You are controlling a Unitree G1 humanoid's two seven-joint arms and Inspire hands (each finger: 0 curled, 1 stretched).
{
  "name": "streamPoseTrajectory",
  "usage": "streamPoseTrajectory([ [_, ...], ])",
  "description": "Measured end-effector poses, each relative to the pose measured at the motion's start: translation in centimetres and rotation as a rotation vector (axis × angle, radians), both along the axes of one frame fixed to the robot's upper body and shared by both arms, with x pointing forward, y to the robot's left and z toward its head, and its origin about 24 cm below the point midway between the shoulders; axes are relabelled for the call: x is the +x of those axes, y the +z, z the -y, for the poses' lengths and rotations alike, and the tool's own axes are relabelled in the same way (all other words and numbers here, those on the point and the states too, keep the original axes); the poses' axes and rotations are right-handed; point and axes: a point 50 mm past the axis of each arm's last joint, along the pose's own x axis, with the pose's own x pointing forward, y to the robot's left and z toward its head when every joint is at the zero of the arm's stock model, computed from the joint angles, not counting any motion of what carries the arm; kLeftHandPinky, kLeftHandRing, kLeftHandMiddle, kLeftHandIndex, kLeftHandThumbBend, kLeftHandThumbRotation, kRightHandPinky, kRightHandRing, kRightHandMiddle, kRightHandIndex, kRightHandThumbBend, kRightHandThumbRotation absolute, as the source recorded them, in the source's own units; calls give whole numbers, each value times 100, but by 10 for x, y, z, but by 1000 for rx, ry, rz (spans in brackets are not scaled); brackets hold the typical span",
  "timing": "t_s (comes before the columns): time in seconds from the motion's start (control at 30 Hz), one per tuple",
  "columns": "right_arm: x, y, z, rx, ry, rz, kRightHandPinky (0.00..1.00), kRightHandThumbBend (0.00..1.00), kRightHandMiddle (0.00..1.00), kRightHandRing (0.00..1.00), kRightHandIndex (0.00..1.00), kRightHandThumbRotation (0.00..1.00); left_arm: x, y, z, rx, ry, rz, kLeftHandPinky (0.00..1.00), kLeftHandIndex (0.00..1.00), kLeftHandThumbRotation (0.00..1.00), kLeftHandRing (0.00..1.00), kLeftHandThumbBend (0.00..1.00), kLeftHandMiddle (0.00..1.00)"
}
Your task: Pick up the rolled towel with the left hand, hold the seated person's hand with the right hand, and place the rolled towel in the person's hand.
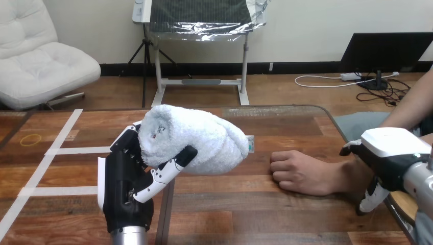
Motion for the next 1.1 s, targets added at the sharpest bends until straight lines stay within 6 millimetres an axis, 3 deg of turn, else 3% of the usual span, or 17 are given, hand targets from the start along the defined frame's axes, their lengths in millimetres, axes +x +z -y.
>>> streamPoseTrajectory([
  [1.1,12,-18,10,-124,-30,-31,96,76,95,97,89,15,-3,0,0,1,-11,-8,48,52,0,47,69,48],
])
